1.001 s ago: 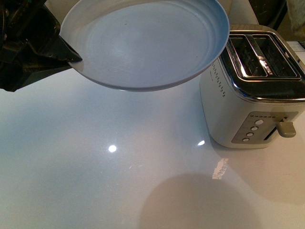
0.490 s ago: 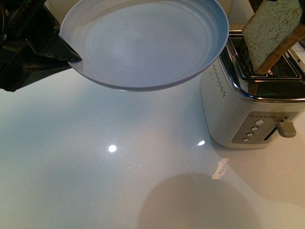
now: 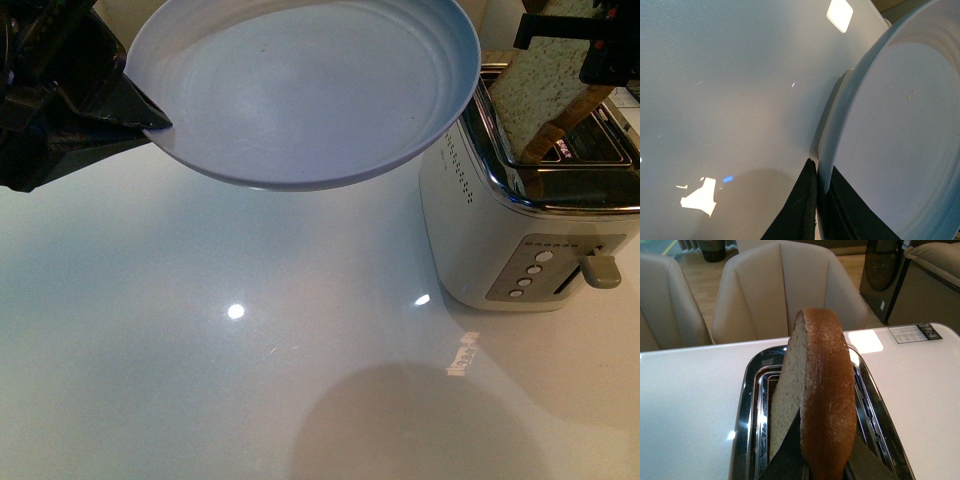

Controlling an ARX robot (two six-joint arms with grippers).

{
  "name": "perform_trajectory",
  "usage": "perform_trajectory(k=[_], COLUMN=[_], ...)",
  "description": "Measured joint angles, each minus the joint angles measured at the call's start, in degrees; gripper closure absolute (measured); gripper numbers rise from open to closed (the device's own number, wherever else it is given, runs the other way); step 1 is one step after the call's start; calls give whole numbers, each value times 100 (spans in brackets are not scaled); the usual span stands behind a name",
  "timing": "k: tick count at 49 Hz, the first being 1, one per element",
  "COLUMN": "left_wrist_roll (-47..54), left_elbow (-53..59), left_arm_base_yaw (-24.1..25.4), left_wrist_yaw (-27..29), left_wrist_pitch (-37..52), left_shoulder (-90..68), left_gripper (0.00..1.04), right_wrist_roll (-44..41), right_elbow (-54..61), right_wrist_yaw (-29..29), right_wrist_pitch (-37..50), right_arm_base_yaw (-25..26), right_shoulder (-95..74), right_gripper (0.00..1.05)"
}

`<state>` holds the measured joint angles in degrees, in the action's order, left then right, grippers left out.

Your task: Left arm holds plate, right arm toasts bread

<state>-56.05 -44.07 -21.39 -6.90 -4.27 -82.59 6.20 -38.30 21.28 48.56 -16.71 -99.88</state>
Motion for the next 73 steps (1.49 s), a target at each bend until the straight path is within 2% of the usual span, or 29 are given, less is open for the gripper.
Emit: perform_trajectory(k=[27, 54, 56, 58, 73], left_wrist_roll=[-2, -2, -2, -2, -4], left_elbow=[0, 0, 0, 0, 0], left_arm_base_yaw=[0, 0, 0, 0, 0], left_wrist_yaw=[0, 0, 0, 0, 0], left_wrist_pitch=[0, 0, 0, 0, 0], left_shoulder=[0, 0, 0, 0, 0], left_gripper=[102, 102, 102, 102, 102], right_wrist_roll=[-334, -254, -251, -236, -72], right_elbow=[-142, -232, -232, -223, 9], right_wrist_yaw=[-4, -184, -175, -157, -116], right_wrist_pitch=[107, -33, -26, -22, 59], right_arm_base_yaw=[2, -142, -149, -157, -173], right_shoulder=[-341, -492, -501, -507, -474], right_gripper=[101, 101, 99, 91, 52])
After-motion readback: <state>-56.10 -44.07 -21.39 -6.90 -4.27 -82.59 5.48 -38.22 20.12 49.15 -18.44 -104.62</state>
